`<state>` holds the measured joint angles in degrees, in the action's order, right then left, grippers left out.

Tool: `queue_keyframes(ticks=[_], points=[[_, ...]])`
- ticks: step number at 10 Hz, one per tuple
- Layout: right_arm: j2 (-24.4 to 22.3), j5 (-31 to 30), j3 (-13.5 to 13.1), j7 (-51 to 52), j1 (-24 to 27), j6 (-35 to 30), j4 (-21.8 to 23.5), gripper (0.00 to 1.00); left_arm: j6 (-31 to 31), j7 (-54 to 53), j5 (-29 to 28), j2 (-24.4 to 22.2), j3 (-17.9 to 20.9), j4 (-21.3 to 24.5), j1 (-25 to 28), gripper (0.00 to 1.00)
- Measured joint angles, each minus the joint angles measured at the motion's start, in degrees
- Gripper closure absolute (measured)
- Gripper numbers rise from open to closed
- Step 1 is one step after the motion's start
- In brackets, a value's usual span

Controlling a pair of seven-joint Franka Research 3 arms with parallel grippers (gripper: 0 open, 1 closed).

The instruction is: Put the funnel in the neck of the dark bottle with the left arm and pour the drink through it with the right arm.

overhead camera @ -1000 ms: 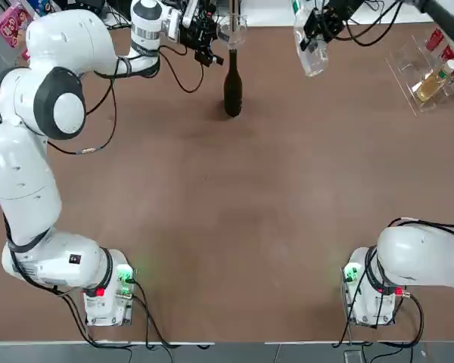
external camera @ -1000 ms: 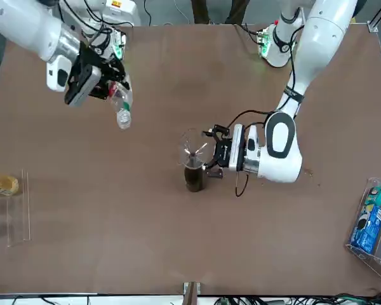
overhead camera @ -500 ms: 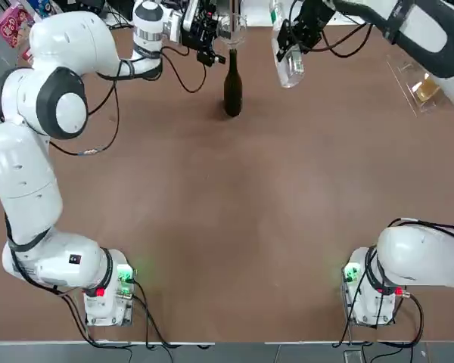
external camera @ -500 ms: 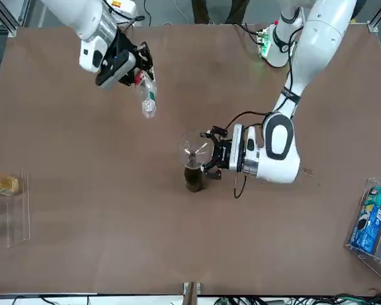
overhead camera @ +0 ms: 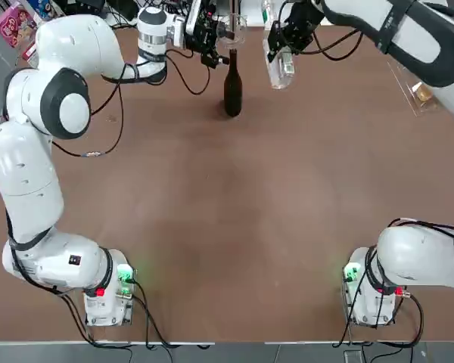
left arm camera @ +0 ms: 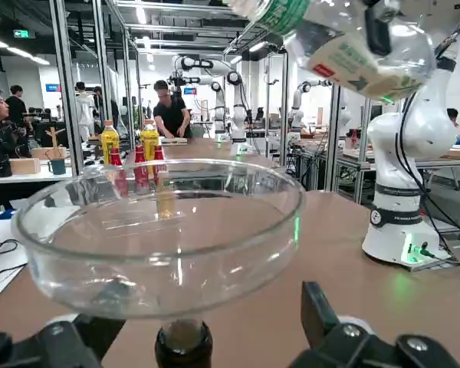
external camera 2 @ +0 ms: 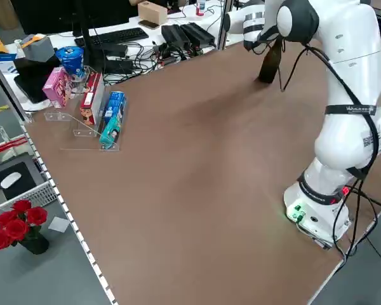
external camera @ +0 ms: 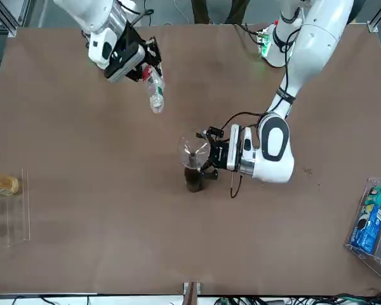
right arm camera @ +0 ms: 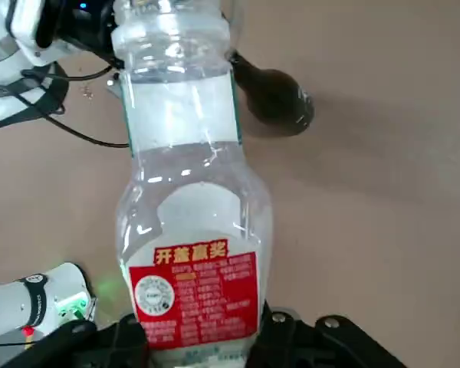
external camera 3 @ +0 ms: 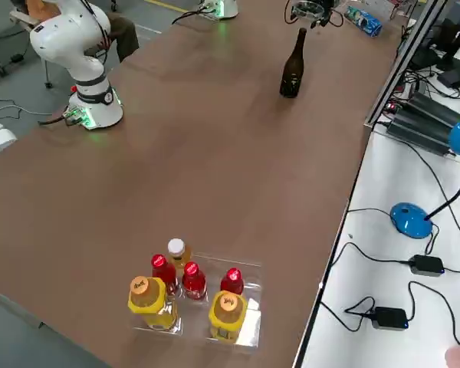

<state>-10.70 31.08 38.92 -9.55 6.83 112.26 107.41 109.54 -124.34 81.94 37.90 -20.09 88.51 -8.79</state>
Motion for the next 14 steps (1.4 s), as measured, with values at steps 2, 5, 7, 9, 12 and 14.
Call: queue_keyframes(ticks=[2, 5, 7, 9, 12, 14], points=[[-0.01, -0.67, 2.13, -2.81, -0.01, 1.33, -0.09, 0.61, 0.08, -0.67, 1.13, 0.35, -0.01, 0.0, -0.62, 0.01], [0.01, -1.36, 2.88, -4.9, 0.0, 1.52, -0.15, 0.61, 0.1, -2.91, 2.34, 1.34, -0.02, 0.0, -0.71, 0.04], [0.16, -2.16, 3.4, -5.55, 0.01, 2.22, -0.54, 0.61, 0.1, -2.94, 2.34, 1.39, -0.02, 0.0, -0.7, 0.09], [2.12, -5.33, 5.83, -7.92, 0.01, 4.75, -1.43, 0.61, 0.1, -2.94, 2.34, 1.39, -0.02, 0.0, -0.66, 0.16], [10.28, -14.49, 9.37, -16.11, 0.02, 5.5, -7.09, 0.61, 0.18, -2.95, 2.34, 1.39, -0.02, -0.02, -0.52, 0.38], [16.32, -18.09, 10.57, -20.21, -0.06, 5.48, -10.79, 0.61, 0.22, -2.96, 2.34, 1.39, -0.01, -0.03, -0.1, 0.61]])
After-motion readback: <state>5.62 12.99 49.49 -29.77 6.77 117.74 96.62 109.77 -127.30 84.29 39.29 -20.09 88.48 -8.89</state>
